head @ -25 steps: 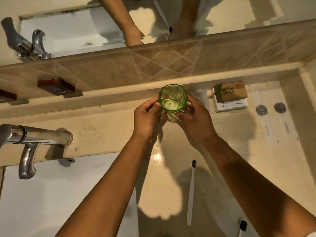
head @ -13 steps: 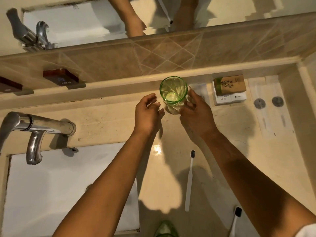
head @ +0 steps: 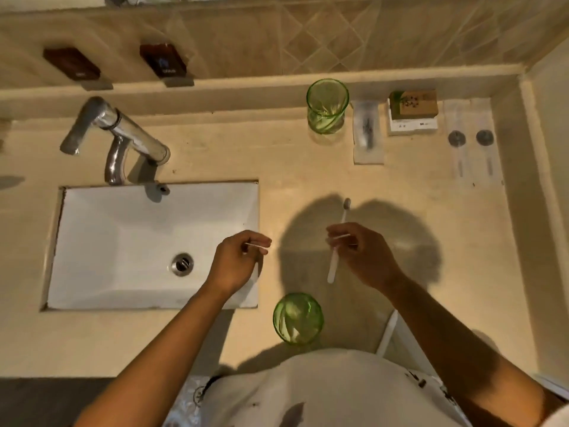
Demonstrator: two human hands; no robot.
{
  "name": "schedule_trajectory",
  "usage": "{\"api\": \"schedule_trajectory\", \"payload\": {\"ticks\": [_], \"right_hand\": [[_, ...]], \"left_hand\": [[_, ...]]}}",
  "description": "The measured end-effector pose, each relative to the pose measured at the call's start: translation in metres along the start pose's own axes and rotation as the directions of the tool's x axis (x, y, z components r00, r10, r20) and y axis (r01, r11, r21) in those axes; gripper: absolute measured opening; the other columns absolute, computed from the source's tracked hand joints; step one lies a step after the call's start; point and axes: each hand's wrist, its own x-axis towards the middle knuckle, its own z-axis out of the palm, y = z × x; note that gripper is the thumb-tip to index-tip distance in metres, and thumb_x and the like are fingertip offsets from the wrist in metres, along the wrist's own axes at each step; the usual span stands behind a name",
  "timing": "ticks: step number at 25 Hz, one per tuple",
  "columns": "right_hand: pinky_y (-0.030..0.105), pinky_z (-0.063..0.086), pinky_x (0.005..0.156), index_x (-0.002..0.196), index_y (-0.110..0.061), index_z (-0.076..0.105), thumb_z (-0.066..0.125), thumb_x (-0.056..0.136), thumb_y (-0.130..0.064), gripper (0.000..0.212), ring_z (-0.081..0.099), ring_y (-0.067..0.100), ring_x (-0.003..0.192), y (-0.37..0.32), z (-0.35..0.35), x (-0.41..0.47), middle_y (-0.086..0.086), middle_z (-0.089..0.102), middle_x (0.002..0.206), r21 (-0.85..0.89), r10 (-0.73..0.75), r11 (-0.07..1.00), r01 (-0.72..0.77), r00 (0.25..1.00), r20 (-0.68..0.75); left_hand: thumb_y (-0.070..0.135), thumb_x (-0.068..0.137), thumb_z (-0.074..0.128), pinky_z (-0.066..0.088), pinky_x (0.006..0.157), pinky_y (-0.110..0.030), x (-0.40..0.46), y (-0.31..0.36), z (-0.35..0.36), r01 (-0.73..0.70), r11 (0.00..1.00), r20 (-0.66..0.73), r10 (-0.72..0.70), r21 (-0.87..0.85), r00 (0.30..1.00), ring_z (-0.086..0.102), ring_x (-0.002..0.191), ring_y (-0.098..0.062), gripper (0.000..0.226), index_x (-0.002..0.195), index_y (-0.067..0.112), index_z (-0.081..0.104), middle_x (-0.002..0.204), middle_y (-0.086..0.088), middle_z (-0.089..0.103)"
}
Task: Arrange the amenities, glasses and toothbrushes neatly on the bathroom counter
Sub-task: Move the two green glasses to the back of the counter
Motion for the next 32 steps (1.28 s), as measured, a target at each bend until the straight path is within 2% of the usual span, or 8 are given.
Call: {"api": "schedule_trajectory", "payload": {"ticks": [6, 10, 12, 17, 21, 25, 30, 32], "right_hand": [[0.01, 0.054, 0.077, 0.125, -0.028, 0.065, 0.062, 0.081, 0.007, 0.056, 0.067, 0.001, 0.097, 0.023, 0.036, -0.064, -0.01, 0.066, 0.118, -0.138, -0.025, 0.989, 0.047, 0.987, 0.159], [0.022, 0.057, 0.081, 0.13, -0.029, 0.06, 0.067, 0.079, 0.003, 0.06, 0.065, 0.009, 0.101, 0.031, 0.053, -0.08, -0.009, 0.062, 0.117, -0.236, -0.071, 0.963, 0.128, 0.969, 0.236], [0.029, 0.058, 0.083, 0.13, -0.026, 0.06, 0.076, 0.077, -0.006, 0.058, 0.064, 0.012, 0.099, 0.03, 0.06, -0.084, -0.005, 0.062, 0.116, -0.237, -0.091, 0.96, 0.153, 0.964, 0.251], [0.037, 0.058, 0.083, 0.129, -0.023, 0.061, 0.083, 0.074, -0.02, 0.059, 0.062, 0.017, 0.097, 0.03, 0.068, -0.088, 0.001, 0.062, 0.11, -0.249, -0.122, 0.952, 0.18, 0.965, 0.232], [0.028, 0.057, 0.078, 0.129, -0.023, 0.061, 0.084, 0.075, -0.021, 0.058, 0.062, 0.013, 0.093, 0.026, 0.069, -0.089, -0.002, 0.061, 0.107, -0.247, -0.125, 0.953, 0.174, 0.971, 0.203], [0.008, 0.051, 0.066, 0.134, -0.021, 0.058, 0.084, 0.076, -0.017, 0.064, 0.063, 0.003, 0.089, 0.014, 0.069, -0.078, -0.01, 0.057, 0.109, -0.212, -0.101, 0.967, 0.14, 0.977, 0.185], [0.0, 0.045, 0.067, 0.123, -0.011, 0.066, 0.082, 0.073, -0.006, 0.053, 0.063, 0.009, 0.083, -0.021, 0.061, -0.03, -0.009, 0.061, 0.101, -0.238, -0.201, 0.946, 0.221, 0.974, 0.104], [-0.001, 0.042, 0.065, 0.114, -0.009, 0.069, 0.081, 0.072, -0.004, 0.044, 0.061, 0.01, 0.077, -0.037, 0.056, -0.004, -0.005, 0.064, 0.094, -0.255, -0.225, 0.938, 0.235, 0.972, 0.067]], "left_hand": [[-0.015, 0.085, 0.053, 0.056, 0.085, -0.025, -0.084, -0.042, 0.024, -0.019, 1.0, 0.062, 0.02, -0.009, 0.998, 0.07, 0.095, 0.0, 0.053, 0.105, 0.029, 0.072, 0.105, 0.005, 0.075], [-0.006, 0.079, 0.071, 0.06, 0.085, -0.024, -0.109, -0.039, 0.036, -0.065, 0.998, 0.118, 0.067, -0.022, 0.991, 0.07, 0.102, -0.01, 0.064, 0.106, 0.051, 0.059, 0.11, 0.011, 0.068], [0.002, 0.08, 0.077, 0.056, 0.079, -0.013, -0.113, -0.031, 0.038, -0.069, 0.997, 0.126, 0.072, -0.033, 0.989, 0.069, 0.098, -0.001, 0.063, 0.105, 0.055, 0.054, 0.109, 0.014, 0.066], [0.013, 0.084, 0.079, 0.05, 0.076, -0.004, -0.117, -0.032, 0.039, -0.085, 0.995, 0.162, 0.093, -0.061, 0.982, 0.061, 0.097, 0.02, 0.05, 0.119, 0.041, 0.058, 0.109, 0.024, 0.065], [0.015, 0.084, 0.079, 0.051, 0.081, -0.006, -0.115, -0.033, 0.036, -0.073, 0.993, 0.155, 0.087, -0.092, 0.984, 0.063, 0.104, 0.015, 0.05, 0.125, 0.036, 0.059, 0.109, 0.027, 0.066], [-0.001, 0.079, 0.079, 0.057, 0.084, -0.02, -0.101, -0.037, 0.034, -0.021, 0.982, 0.106, 0.042, -0.19, 0.993, 0.066, 0.112, -0.006, 0.056, 0.121, 0.023, 0.051, 0.117, 0.008, 0.066], [-0.021, 0.074, 0.072, 0.054, 0.083, -0.016, -0.054, -0.015, 0.025, -0.126, 0.979, -0.039, 0.122, -0.161, 0.992, 0.067, 0.108, -0.018, 0.054, 0.112, 0.012, 0.051, 0.109, -0.002, 0.065], [-0.025, 0.075, 0.068, 0.053, 0.081, -0.015, -0.028, 0.002, 0.018, -0.124, 0.967, -0.071, 0.111, -0.221, 0.991, 0.067, 0.106, -0.018, 0.052, 0.112, 0.009, 0.053, 0.107, -0.002, 0.065]]}}
